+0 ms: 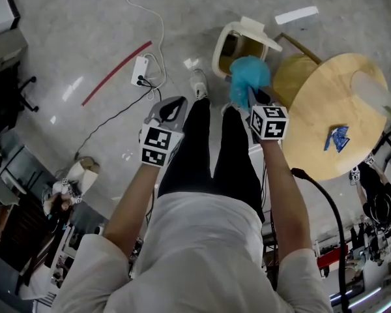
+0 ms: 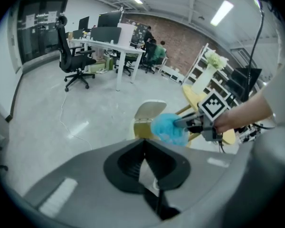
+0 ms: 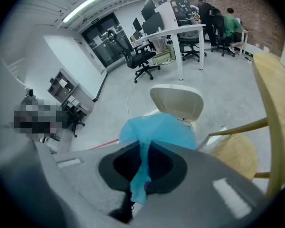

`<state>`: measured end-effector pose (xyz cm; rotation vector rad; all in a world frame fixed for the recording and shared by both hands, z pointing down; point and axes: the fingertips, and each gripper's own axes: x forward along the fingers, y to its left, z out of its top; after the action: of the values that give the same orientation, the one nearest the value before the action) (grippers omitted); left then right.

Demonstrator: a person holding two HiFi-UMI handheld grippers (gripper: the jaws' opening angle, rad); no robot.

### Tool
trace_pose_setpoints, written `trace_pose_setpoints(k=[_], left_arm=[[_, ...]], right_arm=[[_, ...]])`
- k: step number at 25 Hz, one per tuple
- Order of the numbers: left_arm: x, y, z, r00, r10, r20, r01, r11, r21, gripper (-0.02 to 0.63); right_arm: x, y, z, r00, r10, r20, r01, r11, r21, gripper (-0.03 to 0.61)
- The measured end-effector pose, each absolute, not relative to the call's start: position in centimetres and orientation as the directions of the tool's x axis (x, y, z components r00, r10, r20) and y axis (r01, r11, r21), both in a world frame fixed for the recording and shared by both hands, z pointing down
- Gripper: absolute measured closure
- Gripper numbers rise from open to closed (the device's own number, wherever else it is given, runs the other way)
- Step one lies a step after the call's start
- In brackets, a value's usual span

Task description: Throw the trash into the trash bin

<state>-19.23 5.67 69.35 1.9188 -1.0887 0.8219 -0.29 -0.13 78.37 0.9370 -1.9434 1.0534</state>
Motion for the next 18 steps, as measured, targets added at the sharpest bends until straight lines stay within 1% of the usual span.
trace_pose_setpoints(k=[9,18], left_arm=[[-18.4,4.8,72.7,0.434,-0.387,0.813,-0.886,-0.345,0.309,0.611],[-18.1,5.6,76.2,0.443,-0.367,0.818,-0.883,-0.333,0.330,0.611]], right_arm=[[-1.3,-1.1,84.4,-0.485,-0.220,0.846,-0.842,0.380,-0.384,0.572],[-0.9,-2.0,89.6,-0.458,-0.217,0.862,-0.863,0.339,-0.374,0.572]])
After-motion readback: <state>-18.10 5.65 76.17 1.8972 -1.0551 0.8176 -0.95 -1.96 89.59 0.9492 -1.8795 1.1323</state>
